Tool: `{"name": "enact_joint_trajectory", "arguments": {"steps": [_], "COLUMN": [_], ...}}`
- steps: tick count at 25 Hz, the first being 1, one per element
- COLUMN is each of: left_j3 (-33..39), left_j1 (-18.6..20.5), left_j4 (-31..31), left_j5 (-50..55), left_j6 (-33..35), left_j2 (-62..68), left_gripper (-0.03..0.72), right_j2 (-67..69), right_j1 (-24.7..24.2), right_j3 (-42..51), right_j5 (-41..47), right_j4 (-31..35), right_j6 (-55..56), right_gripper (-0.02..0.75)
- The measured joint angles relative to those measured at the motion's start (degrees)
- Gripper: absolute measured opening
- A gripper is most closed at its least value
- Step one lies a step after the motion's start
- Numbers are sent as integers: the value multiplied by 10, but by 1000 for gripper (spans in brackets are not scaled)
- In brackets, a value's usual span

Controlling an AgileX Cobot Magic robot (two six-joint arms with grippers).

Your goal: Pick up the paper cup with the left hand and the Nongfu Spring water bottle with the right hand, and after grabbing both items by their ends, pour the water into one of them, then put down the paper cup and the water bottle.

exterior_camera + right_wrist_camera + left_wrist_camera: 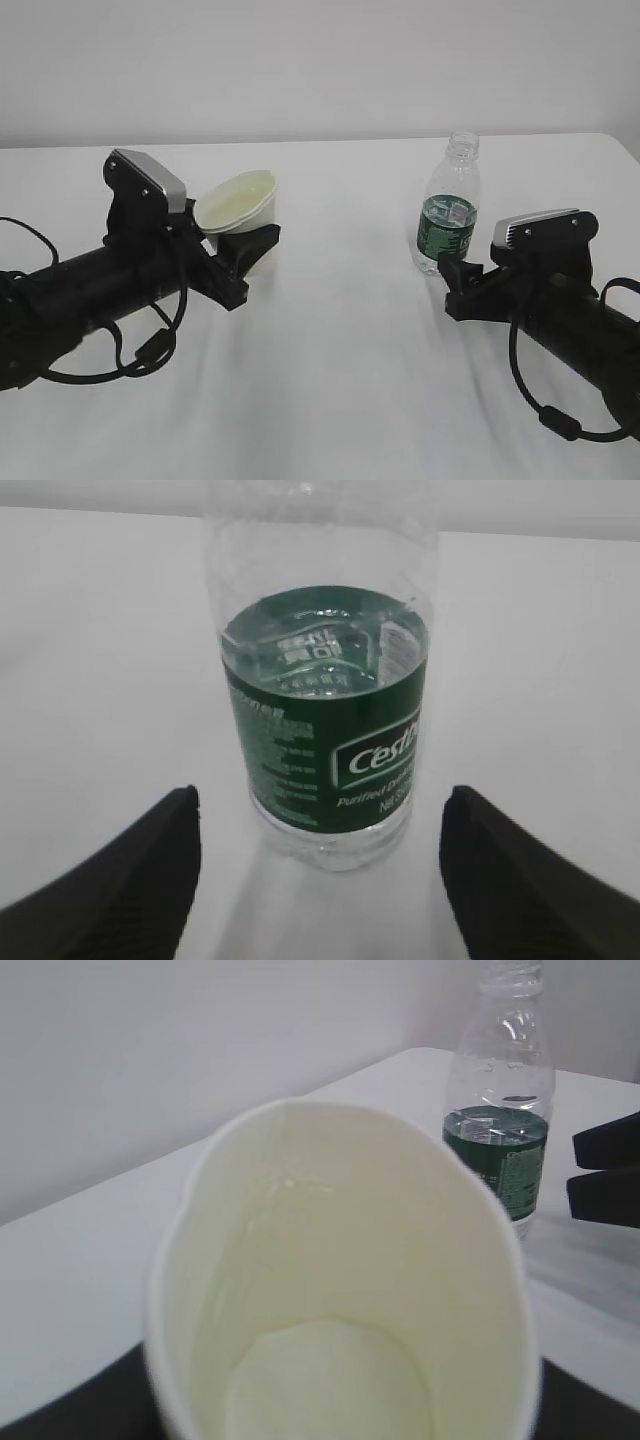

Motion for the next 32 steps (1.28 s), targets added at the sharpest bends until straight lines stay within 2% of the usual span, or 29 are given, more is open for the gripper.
{"name": "enact_joint_trajectory", "arguments": {"steps": [24, 32], "left_j3": [0, 0], "left_j1": [112, 145], "left_j4": [-12, -36], "left_j5": [0, 0], "left_j6": [4, 6], "left_j2": [0, 0], "left_gripper": [414, 414], "right_j2": [0, 0], "right_j1": [0, 0], "right_j3": [0, 0], "right_j5": [0, 0], "right_j4": [0, 0], "right_j6": [3, 3], "right_gripper": [566, 566]}}
